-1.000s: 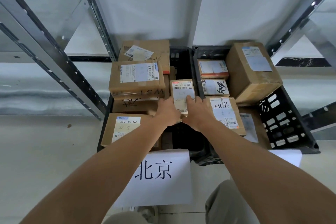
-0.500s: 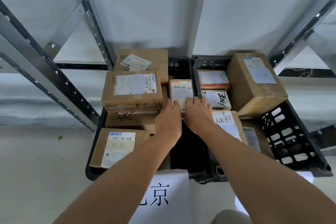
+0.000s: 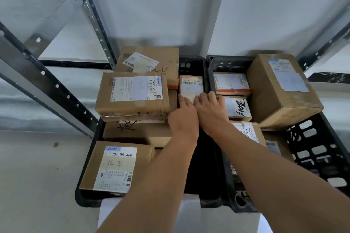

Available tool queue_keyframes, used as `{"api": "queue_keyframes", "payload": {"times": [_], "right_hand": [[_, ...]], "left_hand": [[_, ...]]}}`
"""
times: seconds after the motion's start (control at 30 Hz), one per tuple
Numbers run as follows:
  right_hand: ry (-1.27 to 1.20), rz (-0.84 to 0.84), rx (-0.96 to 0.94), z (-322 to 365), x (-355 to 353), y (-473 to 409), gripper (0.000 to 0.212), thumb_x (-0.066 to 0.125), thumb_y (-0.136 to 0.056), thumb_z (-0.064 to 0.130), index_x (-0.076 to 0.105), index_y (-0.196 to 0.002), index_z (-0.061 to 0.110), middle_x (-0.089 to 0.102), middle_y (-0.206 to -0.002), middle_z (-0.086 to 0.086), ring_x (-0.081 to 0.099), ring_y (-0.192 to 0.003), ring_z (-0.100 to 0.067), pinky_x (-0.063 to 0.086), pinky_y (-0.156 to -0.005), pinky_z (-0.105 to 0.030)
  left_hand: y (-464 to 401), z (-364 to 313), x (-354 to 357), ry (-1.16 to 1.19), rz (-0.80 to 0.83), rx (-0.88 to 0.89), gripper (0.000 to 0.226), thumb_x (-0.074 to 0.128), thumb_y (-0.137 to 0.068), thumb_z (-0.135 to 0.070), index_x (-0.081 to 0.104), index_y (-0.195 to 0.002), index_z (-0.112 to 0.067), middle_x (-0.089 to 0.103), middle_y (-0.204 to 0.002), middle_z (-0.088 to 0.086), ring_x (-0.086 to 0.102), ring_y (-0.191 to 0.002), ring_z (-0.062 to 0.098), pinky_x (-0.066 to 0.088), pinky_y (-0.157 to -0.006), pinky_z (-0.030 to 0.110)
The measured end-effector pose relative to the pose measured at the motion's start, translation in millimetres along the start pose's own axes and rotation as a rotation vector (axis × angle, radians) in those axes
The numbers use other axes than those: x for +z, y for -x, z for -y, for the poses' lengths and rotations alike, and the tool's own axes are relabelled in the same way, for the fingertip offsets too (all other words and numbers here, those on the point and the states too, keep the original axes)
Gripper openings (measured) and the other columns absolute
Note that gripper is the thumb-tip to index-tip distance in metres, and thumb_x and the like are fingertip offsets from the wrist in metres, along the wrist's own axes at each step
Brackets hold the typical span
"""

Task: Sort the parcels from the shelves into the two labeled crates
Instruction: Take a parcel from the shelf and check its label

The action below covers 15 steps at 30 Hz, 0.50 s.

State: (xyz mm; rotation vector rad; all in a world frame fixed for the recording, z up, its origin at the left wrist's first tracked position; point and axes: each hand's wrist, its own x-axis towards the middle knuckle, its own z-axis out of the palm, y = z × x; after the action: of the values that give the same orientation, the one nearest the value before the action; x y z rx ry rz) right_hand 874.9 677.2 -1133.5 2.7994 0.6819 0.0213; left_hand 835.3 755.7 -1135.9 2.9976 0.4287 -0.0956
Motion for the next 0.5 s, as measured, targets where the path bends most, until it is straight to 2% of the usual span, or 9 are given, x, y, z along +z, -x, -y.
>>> {"api": "queue_keyframes", "payload": {"times": [0.07,0.13,0.2,0.27,0.37,0.5], "right_hand": [[0.021,0.040,-0.007,-2,2,-7,0.035,0.056,-0.095,0.028,0.052,-0.129,0.020,0.053,-0.127,0.001,0.035,-0.121,-0.026,0.032,-0.097,-0.041],[0.057,0.084,-0.014,-1,3,-12,0.031,0.055,-0.096,0.032,0.056,-0.127,0.026,0.051,-0.127,0.004,0.029,-0.125,-0.027,0.030,-0.100,-0.043],[0.112,0.130,-0.035,0,3,-16,0.033,0.053,-0.096,0.035,0.057,-0.129,0.029,0.048,-0.131,0.004,0.024,-0.130,-0.029,0.028,-0.103,-0.046],[0.137,0.154,-0.051,1,4,-16,0.034,0.052,-0.097,0.036,0.057,-0.130,0.029,0.047,-0.134,0.003,0.023,-0.132,-0.031,0.026,-0.106,-0.048],[0.121,0.137,-0.050,0,3,-14,0.034,0.051,-0.098,0.034,0.057,-0.130,0.029,0.046,-0.136,0.002,0.022,-0.134,-0.032,0.025,-0.108,-0.050],[0.001,0.063,-0.066,-5,0,-4,0.026,0.050,-0.097,0.023,0.063,-0.120,0.023,0.055,-0.124,0.003,0.031,-0.128,-0.030,0.025,-0.112,-0.048]], "left_hand": [[-6,-4,2,-0.024,-0.002,0.016,0.036,0.046,-0.100,-0.007,0.047,-0.136,-0.006,0.043,-0.149,0.009,0.069,-0.093,0.023,0.043,-0.063,0.034],[-11,-6,3,-0.136,0.003,0.060,0.027,0.045,-0.101,-0.009,0.058,-0.124,-0.012,0.054,-0.134,0.008,0.067,-0.097,0.020,0.044,-0.075,0.034],[-12,-4,1,-0.296,0.039,0.138,0.023,0.046,-0.100,-0.014,0.065,-0.113,-0.020,0.063,-0.117,0.003,0.063,-0.098,0.018,0.039,-0.092,0.036],[-11,-1,1,-0.375,0.073,0.198,0.020,0.048,-0.099,-0.018,0.066,-0.105,-0.024,0.066,-0.106,0.000,0.060,-0.101,0.018,0.033,-0.101,0.038],[-12,0,-7,-0.375,0.094,0.224,0.019,0.049,-0.100,-0.023,0.067,-0.105,-0.026,0.067,-0.107,-0.003,0.059,-0.107,0.018,0.029,-0.107,0.038],[-8,5,-3,-0.505,0.164,0.300,0.029,0.044,-0.102,-0.027,0.064,-0.122,-0.022,0.061,-0.125,0.003,0.044,-0.122,0.025,0.028,-0.107,0.040]]}}
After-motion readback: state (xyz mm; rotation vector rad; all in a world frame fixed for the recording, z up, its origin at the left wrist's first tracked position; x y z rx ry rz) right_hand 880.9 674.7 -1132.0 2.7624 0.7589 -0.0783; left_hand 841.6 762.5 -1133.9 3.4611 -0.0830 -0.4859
